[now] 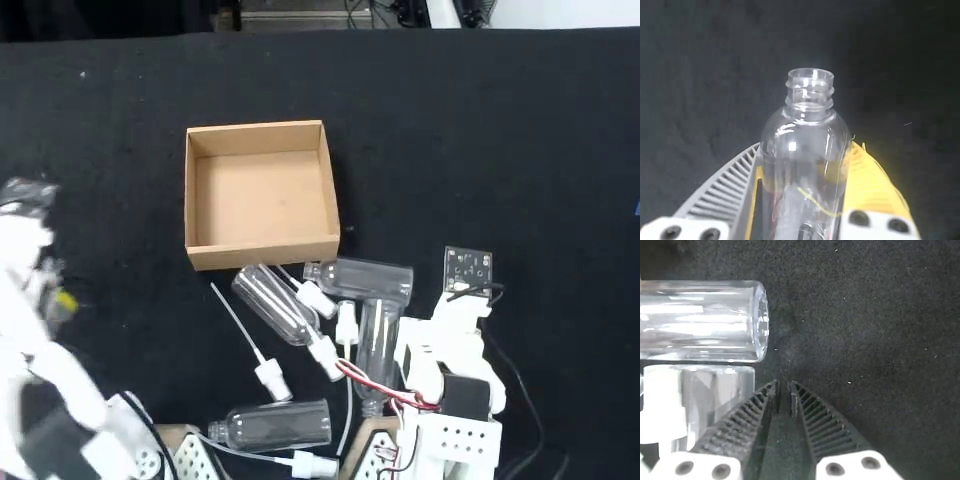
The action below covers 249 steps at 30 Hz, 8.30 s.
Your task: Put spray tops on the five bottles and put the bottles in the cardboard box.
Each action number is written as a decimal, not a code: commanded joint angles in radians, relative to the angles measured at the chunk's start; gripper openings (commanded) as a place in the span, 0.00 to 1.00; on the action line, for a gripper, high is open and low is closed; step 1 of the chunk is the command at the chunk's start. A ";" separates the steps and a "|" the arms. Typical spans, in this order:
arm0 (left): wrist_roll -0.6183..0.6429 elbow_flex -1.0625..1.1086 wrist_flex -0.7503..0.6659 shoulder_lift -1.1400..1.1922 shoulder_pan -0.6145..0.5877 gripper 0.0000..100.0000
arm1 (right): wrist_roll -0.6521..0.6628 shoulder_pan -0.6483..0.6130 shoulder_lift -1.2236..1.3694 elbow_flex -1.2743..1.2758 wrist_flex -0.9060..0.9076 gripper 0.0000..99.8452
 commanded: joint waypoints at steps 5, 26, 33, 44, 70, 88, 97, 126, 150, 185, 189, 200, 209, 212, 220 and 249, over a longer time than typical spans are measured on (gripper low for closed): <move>0.008 -0.236 -0.038 0.362 -0.160 0.16 | 0.003 0.017 -0.096 -0.004 0.006 0.01; -0.091 -0.515 0.137 0.477 -0.145 0.33 | 0.003 0.017 -0.096 -0.004 0.006 0.01; -0.072 -0.463 0.137 0.477 -0.125 0.33 | 0.003 0.017 -0.096 -0.004 0.006 0.01; 0.193 -0.325 -0.066 0.477 -0.142 0.33 | 0.003 0.017 -0.096 -0.004 0.006 0.01; -0.043 -0.297 0.066 0.465 -0.137 0.10 | 0.003 0.017 -0.094 -0.004 0.006 0.01; 0.292 -0.503 0.442 0.275 0.067 0.07 | 0.307 0.133 -0.096 -0.007 -0.545 0.01; 0.496 -0.150 0.144 0.000 0.182 0.03 | 0.433 0.199 -0.091 -0.246 -0.397 0.01; 0.672 0.031 -0.037 -0.129 0.156 0.03 | 0.272 -0.746 1.063 -0.952 0.095 0.13; 0.545 -0.048 -0.008 0.009 0.054 0.03 | 0.253 -0.575 1.070 -0.659 -0.157 0.13; 0.540 -0.039 -0.008 0.014 0.050 0.03 | 0.063 -0.574 1.325 -0.622 -0.319 0.01; 0.540 -0.039 -0.008 0.014 0.053 0.03 | 0.127 -0.562 1.323 -0.699 -0.245 0.02; 0.546 -0.114 0.092 0.014 0.197 0.03 | 0.219 -0.370 1.303 -1.293 0.255 0.01; 0.617 -0.378 0.269 0.012 0.410 0.03 | 0.212 -0.364 1.047 -1.523 0.216 0.01; 0.720 -0.381 0.267 0.009 0.492 0.03 | 0.172 -0.367 1.007 -1.521 0.097 0.01; 0.743 -0.186 0.155 -0.272 0.585 0.03 | -0.087 -0.367 0.984 -1.523 -0.184 0.01; 0.744 0.679 -0.531 -1.260 1.073 0.03 | -0.098 -0.420 0.842 -1.388 -0.638 0.01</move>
